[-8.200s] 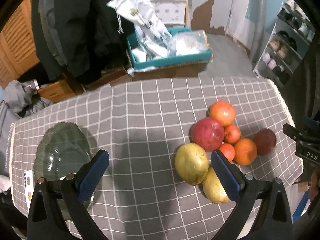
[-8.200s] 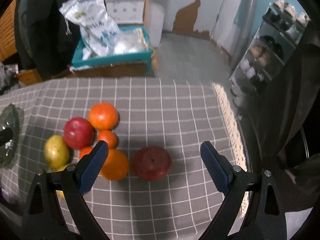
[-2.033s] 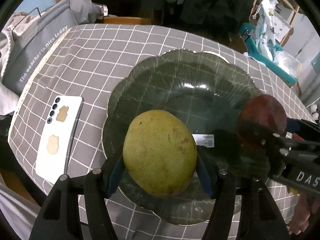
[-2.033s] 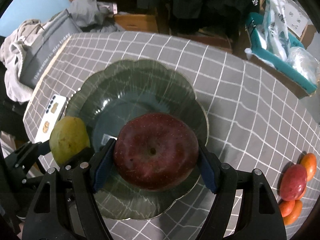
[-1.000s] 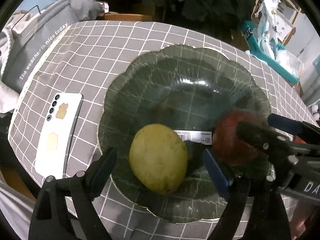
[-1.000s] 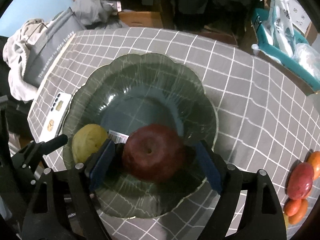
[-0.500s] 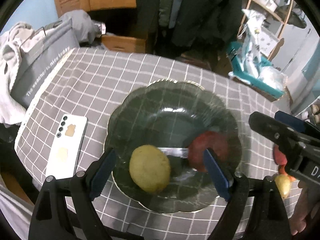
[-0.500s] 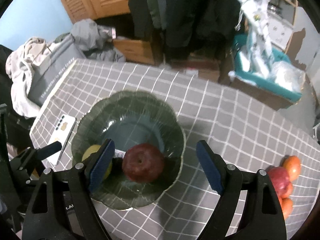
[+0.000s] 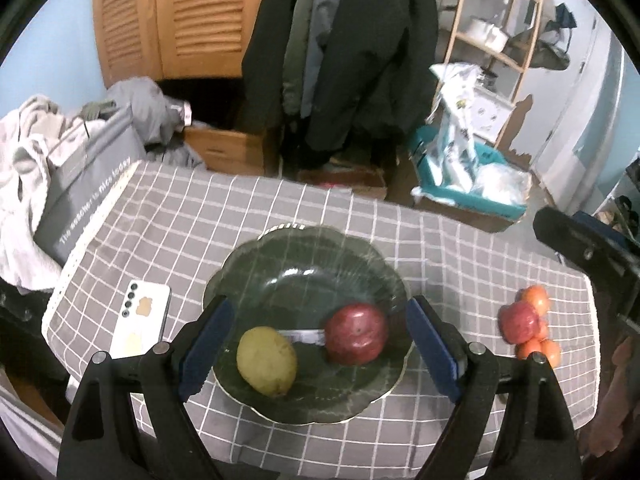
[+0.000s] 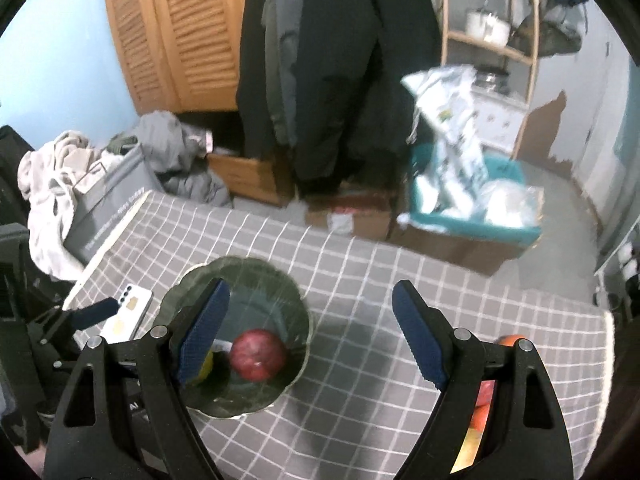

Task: Organize fruits
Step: 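Withdraw both tools from the bowl and move back over the fruit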

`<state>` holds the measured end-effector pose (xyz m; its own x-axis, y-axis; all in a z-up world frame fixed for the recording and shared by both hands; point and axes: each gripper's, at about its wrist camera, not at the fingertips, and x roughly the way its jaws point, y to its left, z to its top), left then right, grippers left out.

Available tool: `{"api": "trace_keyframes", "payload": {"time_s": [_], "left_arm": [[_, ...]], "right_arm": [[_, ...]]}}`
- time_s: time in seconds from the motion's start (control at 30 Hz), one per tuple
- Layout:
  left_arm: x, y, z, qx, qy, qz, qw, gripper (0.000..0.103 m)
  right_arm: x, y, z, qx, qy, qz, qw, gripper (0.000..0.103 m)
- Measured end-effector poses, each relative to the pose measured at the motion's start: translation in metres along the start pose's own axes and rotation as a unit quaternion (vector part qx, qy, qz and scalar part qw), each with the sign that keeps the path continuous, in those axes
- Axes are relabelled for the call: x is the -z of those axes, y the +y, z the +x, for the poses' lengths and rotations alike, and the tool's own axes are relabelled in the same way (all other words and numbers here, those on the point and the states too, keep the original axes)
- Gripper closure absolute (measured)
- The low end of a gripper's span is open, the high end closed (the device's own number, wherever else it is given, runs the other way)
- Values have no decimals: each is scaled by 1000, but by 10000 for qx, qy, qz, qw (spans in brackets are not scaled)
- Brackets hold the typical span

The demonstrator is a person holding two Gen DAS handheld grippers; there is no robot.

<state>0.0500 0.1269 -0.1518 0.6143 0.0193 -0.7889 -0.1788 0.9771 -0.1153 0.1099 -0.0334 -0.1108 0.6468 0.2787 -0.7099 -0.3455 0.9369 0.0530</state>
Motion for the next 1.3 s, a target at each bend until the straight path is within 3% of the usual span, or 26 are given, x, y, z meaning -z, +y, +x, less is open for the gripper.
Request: {"api": "trace_keyframes", "payload": {"time_s": [0.5,0.73,1.3], "left_arm": [[-11,-40,-57,211,-681,385,9967,11],[-12,-63,-79,392,-1012,560,9925,1],[-2,-128,-82,751,-918,1005,9878,1]], "right_arm": [[9,-36,-83,261,-794,126,9964,16],[18,-55,-111,420,-993,189,9940,16],[45,-118,-145,908,-1029,588,9888,16]]}}
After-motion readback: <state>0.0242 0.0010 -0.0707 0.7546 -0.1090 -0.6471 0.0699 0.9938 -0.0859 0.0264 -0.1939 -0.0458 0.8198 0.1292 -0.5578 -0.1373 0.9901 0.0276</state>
